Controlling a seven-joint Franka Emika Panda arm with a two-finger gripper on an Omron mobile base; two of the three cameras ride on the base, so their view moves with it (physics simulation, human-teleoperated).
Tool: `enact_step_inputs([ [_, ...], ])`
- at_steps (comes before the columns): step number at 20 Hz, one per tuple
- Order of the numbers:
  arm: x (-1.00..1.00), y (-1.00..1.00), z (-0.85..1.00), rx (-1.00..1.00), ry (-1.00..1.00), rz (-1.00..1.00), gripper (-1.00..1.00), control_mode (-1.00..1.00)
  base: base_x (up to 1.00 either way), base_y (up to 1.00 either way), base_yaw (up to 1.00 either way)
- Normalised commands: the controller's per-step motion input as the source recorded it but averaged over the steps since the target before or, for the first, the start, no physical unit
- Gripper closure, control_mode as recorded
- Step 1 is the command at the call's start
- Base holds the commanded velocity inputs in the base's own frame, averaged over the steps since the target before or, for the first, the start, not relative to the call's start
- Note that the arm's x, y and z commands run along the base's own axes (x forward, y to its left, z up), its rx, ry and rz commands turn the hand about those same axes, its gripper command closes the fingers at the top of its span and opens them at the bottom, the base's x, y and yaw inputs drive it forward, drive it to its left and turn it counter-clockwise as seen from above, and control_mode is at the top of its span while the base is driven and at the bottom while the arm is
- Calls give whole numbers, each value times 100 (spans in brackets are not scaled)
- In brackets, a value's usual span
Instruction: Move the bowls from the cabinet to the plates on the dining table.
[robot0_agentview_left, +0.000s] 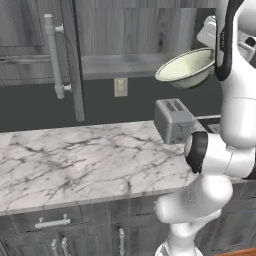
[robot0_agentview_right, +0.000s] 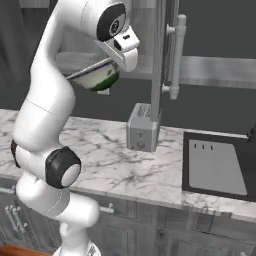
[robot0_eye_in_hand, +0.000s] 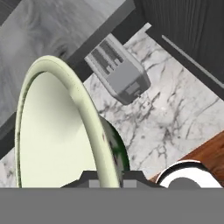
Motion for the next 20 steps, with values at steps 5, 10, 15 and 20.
enact_step_inputs([
  [5, -73, 10, -61, -19, -26, 9, 100, -100, 0, 0, 0],
  [10, -58, 0, -41, -14, -36, 4, 100, -100, 0, 0, 0],
  [15, -53, 4, -48, -4, -29, 2, 100, -100, 0, 0, 0],
  [20, -58, 14, -41, 0, -26, 0, 100, -100, 0, 0, 0],
])
